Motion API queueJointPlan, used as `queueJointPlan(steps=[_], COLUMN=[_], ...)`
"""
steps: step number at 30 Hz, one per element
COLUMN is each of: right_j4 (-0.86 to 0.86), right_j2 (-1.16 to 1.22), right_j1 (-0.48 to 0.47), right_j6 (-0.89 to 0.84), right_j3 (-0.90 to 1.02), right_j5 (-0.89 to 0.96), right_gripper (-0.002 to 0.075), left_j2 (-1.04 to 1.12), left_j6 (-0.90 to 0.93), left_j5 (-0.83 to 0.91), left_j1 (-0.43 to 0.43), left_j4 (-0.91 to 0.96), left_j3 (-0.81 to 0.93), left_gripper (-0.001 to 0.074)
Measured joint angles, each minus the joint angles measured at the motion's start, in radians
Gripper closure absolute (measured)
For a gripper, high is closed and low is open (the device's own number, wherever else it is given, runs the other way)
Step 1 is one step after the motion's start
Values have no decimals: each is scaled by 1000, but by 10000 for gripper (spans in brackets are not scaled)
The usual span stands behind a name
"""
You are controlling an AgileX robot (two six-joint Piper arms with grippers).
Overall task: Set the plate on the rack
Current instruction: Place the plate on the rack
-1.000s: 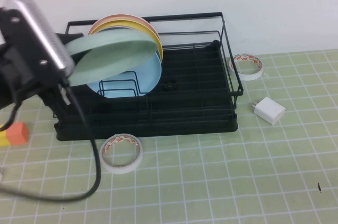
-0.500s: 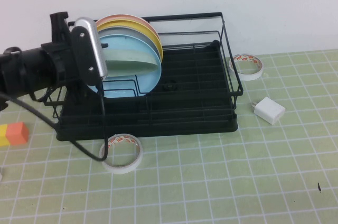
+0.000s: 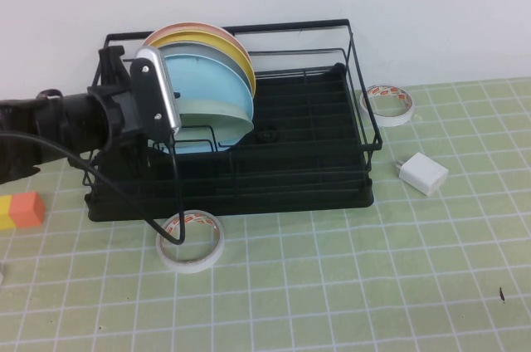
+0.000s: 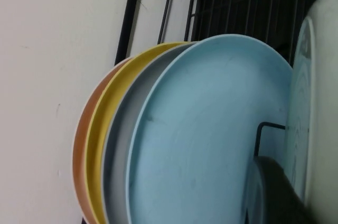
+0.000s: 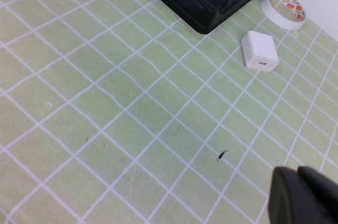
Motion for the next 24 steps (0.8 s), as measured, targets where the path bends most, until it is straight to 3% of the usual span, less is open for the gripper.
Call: queueJointPlan(steps=[8,11,19,24], right_j4=[-14,-32,-41,-42], right_j2=[0,0,0,0], right_j1=[0,0,0,0], right_j6=[9,10,11,11], right_j3=[15,28,34,34], right_j5=[-31,-33,-31,-31], right_gripper=[721,721,721,721], left_j2=[12,12,-16,-103], left_j6=[-49,-57,-63,-125], left_j5=[79,91,59,58], left_j1=[0,0,0,0], left_j4=[-1,-1,-1,1], left_j3=[-9,-25,-57,-57], left_gripper=[421,392,407,521])
